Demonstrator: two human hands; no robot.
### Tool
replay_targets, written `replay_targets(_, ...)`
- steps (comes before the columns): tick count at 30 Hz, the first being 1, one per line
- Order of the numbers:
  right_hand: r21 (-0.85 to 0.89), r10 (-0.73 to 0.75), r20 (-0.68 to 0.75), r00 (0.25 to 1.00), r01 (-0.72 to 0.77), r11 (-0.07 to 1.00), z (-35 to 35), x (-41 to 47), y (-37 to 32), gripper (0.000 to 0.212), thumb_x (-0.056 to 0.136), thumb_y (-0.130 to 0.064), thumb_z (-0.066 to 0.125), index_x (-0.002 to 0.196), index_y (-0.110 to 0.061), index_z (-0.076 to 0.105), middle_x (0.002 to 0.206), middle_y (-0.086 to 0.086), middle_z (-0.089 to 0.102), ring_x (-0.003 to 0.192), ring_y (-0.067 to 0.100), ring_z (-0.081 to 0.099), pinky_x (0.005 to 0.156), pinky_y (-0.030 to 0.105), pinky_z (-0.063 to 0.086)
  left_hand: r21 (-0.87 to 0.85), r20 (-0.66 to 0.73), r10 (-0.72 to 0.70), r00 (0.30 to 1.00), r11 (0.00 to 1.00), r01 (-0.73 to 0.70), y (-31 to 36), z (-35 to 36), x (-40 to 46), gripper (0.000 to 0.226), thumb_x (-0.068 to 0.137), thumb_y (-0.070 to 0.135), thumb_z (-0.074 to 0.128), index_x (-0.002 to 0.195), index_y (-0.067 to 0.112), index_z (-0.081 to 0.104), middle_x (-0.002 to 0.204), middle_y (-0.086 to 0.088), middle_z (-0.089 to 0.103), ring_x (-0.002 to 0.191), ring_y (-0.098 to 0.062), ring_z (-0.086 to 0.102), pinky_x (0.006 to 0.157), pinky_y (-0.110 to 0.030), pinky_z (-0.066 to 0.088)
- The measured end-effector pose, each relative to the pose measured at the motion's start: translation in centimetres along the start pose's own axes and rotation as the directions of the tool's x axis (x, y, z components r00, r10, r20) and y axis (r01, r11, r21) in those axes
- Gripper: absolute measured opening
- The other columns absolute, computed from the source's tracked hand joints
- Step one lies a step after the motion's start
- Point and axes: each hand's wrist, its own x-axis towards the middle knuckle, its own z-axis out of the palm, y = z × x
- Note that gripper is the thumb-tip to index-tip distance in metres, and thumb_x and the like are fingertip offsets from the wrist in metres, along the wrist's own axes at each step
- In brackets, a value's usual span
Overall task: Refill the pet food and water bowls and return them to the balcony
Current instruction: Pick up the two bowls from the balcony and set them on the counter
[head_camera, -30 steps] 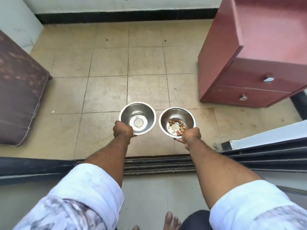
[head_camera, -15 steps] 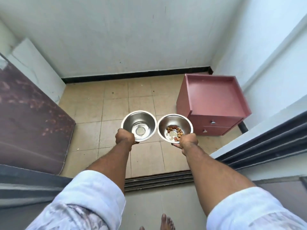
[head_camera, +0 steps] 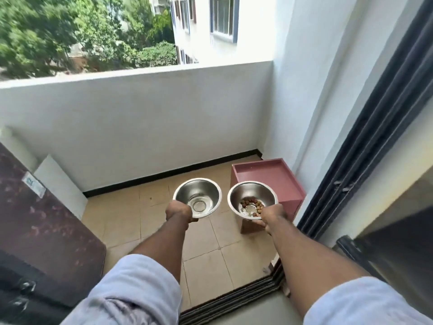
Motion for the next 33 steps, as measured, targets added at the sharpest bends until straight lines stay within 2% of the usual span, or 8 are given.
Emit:
replay_targets(3, 0.056, -0.033, -0.017, 0.999, 0.034, 0.998, -2.3, -2.2, -1.7, 0.043, 0.095, 0.021, 0.038, 0.133, 0.009, 0.055, 0.124, 0.023, 0.063, 0.064, 0.037, 0.067, 0.033, 0.036, 0.052, 0.115, 0.077, 0.097, 0.992, 0.988, -0.105, 2.0, -0.6, -1.7, 0.034, 0.101, 0.0, 0.051, 0.134, -0.008, 0.055, 0.107, -0.015, 0.07, 0.08, -0.034, 0.076, 0.023, -0.027, 0.042)
replay_targets(7, 0.068, -0.083, -0.042, 0.996, 0.086, 0.994, -5.2, -4.4, -3.5, 0.047, 0.096, 0.02, 0.039, 0.138, 0.005, 0.051, 0.129, 0.025, 0.06, 0.073, 0.037, 0.066, 0.04, 0.037, 0.057, 0.155, 0.108, 0.128, 0.986, 0.977, -0.144, 4.1, -0.3, -4.4, 0.027, 0.1, 0.001, 0.049, 0.125, -0.009, 0.054, 0.099, -0.025, 0.076, 0.028, -0.025, 0.059, 0.024, -0.019, 0.034)
replay_targets(11, 0.131, -0.074, -0.038, 0.997, 0.079, 0.988, -9.1, -6.3, -4.2, 0.039, 0.104, 0.007, 0.03, 0.136, -0.004, 0.05, 0.112, 0.022, 0.065, 0.062, 0.038, 0.072, 0.034, 0.04, 0.055, 0.146, 0.152, 0.182, 0.972, 0.968, -0.204, 5.8, 0.8, -6.6, 0.026, 0.1, -0.003, 0.047, 0.125, -0.008, 0.052, 0.1, -0.03, 0.073, 0.036, -0.032, 0.058, 0.023, -0.019, 0.032)
replay_targets(16, 0.157, -0.097, -0.126, 0.987, 0.117, 0.981, -14.3, -8.1, -4.0, 0.04, 0.103, 0.011, 0.028, 0.138, 0.007, 0.047, 0.131, 0.032, 0.057, 0.084, 0.051, 0.072, 0.033, 0.045, 0.054, 0.199, 0.234, 0.227, 0.945, 0.941, -0.275, 7.0, 2.7, -10.6, 0.018, 0.097, -0.002, 0.057, 0.114, -0.006, 0.058, 0.071, -0.02, 0.074, 0.03, -0.025, 0.059, 0.025, -0.017, 0.032)
replay_targets(19, 0.211, -0.097, -0.173, 0.98, 0.133, 0.968, -17.8, -8.9, -3.1, 0.039, 0.102, 0.012, 0.027, 0.136, 0.009, 0.047, 0.125, 0.034, 0.06, 0.072, 0.048, 0.073, 0.033, 0.046, 0.055, 0.246, 0.265, 0.253, 0.931, 0.915, -0.319, 6.9, 4.0, -13.7, 0.024, 0.089, -0.004, 0.071, 0.112, -0.008, 0.064, 0.059, -0.015, 0.064, 0.022, -0.021, 0.05, 0.02, -0.017, 0.028)
replay_targets(23, 0.293, -0.105, -0.203, 0.973, 0.163, 0.942, -23.3, -10.1, -1.2, 0.035, 0.103, 0.008, 0.024, 0.129, 0.014, 0.046, 0.114, 0.039, 0.064, 0.056, 0.041, 0.07, 0.031, 0.038, 0.051, 0.232, 0.351, 0.314, 0.882, 0.883, -0.407, 6.1, 6.6, -18.6, 0.03, 0.09, -0.005, 0.069, 0.119, -0.008, 0.063, 0.08, -0.019, 0.072, 0.048, -0.029, 0.07, 0.019, -0.021, 0.03)
replay_targets(27, 0.371, -0.035, -0.253, 0.967, 0.13, 0.92, -29.5, -11.4, 1.0, 0.041, 0.106, 0.003, 0.017, 0.137, 0.011, 0.042, 0.123, 0.037, 0.062, 0.078, 0.049, 0.07, 0.028, 0.039, 0.048, 0.138, 0.409, 0.364, 0.837, 0.882, -0.451, 4.9, 10.2, -24.2, 0.036, 0.093, -0.01, 0.062, 0.129, -0.007, 0.056, 0.108, -0.027, 0.072, 0.07, -0.039, 0.075, 0.019, -0.027, 0.037)
replay_targets(33, 0.393, 0.016, -0.376, 0.926, 0.144, 0.908, -39.2, -14.3, 4.2, 0.041, 0.107, 0.005, 0.022, 0.144, 0.005, 0.041, 0.13, 0.03, 0.055, 0.105, 0.052, 0.065, 0.029, 0.044, 0.051, 0.058, 0.523, 0.382, 0.762, 0.876, -0.479, 3.3, 15.5, -32.8, 0.036, 0.097, -0.001, 0.062, 0.131, -0.01, 0.057, 0.117, -0.029, 0.069, 0.087, -0.045, 0.074, 0.028, -0.036, 0.05)
